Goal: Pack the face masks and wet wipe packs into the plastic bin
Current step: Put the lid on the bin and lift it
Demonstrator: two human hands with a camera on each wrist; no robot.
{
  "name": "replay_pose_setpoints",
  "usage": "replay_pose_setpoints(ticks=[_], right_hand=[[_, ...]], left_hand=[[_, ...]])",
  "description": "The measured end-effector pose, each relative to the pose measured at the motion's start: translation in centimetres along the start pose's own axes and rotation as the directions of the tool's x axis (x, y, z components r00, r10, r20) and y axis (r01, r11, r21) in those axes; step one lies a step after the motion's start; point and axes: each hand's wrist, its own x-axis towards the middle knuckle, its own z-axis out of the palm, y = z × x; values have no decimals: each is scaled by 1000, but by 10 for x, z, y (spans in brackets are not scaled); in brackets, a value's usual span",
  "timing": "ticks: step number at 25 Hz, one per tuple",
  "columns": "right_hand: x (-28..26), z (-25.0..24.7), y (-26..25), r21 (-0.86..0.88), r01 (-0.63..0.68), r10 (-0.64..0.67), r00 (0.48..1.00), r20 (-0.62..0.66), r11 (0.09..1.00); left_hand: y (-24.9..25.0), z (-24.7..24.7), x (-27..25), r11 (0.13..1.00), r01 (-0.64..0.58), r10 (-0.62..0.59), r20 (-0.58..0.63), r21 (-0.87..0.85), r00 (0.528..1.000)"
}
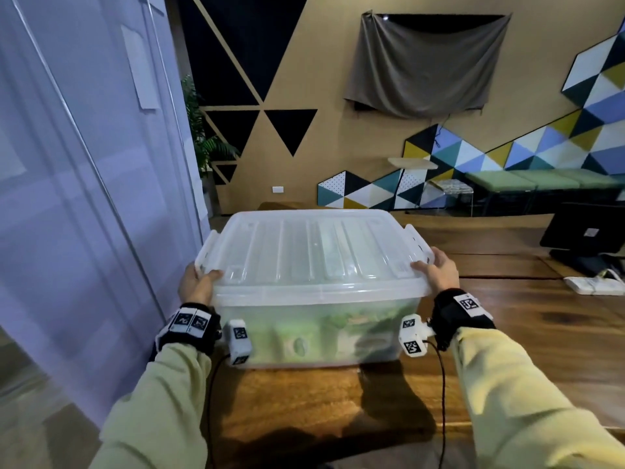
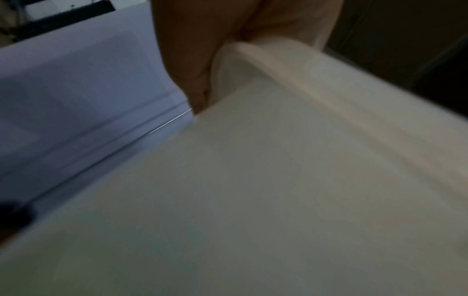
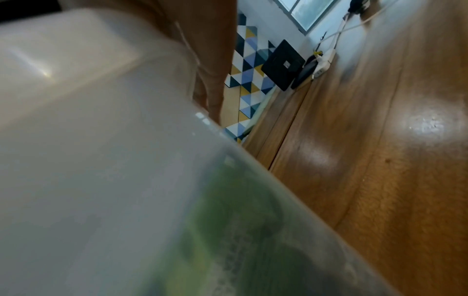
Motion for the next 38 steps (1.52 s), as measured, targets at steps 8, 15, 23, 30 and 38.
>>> replay_pose_setpoints(ticks=[8,15,23,30,38], right_hand=[[-11,-3,-11,-440,254,-191,964,184,861],[-61,2,32,-541,661,-452,751,482,521],[-30,31,31,-523,638,-503,769,395,565],[-29,56,30,-506,661,-577,743,340,554],[-17,55,26,-452,679,-576,732,363,578]], left_hand=[[12,-10,-4,868,-259,187,203,424,961],[-23,10,-72,491,-599,366,475,633,801],[-25,27,-47,585,-605,444,412,540,796],[-23,23,-15,650,-602,448,405,465,797],[-21,23,-23,625,-591,431,405,510,806]])
